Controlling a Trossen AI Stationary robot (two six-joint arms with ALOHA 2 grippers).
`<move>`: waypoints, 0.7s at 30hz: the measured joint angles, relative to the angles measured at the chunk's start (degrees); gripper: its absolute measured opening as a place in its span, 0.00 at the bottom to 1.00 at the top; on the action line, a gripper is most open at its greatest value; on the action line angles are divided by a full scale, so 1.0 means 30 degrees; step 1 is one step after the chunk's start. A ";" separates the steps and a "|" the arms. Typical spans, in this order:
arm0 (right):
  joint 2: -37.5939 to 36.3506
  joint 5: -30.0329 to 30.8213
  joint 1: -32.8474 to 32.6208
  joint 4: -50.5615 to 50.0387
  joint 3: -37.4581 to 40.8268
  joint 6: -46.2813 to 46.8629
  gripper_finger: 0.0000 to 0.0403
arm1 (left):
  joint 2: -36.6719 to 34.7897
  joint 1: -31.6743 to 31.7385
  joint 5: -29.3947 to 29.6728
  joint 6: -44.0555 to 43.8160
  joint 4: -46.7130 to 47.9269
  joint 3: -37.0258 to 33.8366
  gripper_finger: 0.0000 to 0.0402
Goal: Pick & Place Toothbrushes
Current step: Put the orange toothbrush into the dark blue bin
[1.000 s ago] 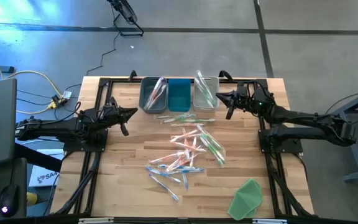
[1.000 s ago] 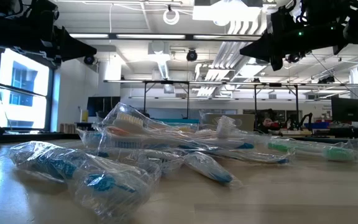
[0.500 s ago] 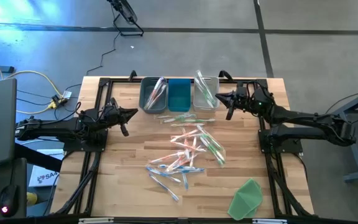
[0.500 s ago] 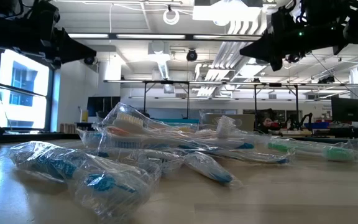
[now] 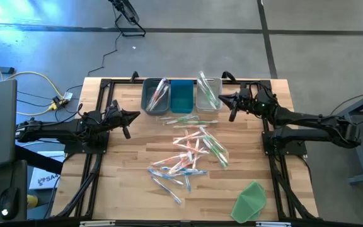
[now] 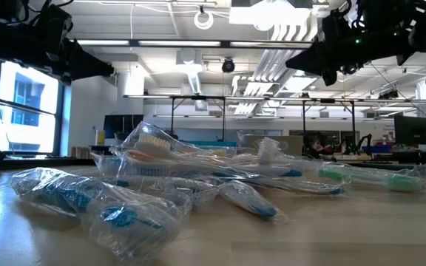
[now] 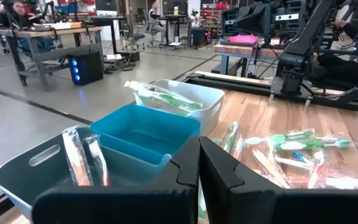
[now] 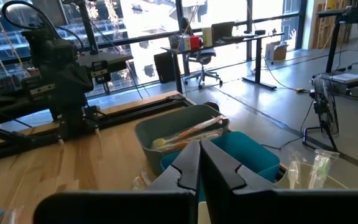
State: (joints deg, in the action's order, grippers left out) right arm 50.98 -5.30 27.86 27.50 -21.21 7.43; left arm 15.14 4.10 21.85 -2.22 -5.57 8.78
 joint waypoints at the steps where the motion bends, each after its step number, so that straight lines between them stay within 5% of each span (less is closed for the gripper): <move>1: 0.0000 0.0113 -0.0005 0.0023 -0.0002 0.0088 0.01 | 0.0000 0.0000 0.0000 0.0000 -0.0021 0.0000 0.00; 21: -0.0017 -0.3354 -0.1401 0.0297 -0.0015 0.2411 0.01 | -0.0007 0.0000 -0.0007 -0.0538 0.0238 0.0000 0.00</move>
State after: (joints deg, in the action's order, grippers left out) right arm 50.93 -15.37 23.65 28.39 -21.26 14.66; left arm 15.11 4.10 21.82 -3.83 -4.85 8.78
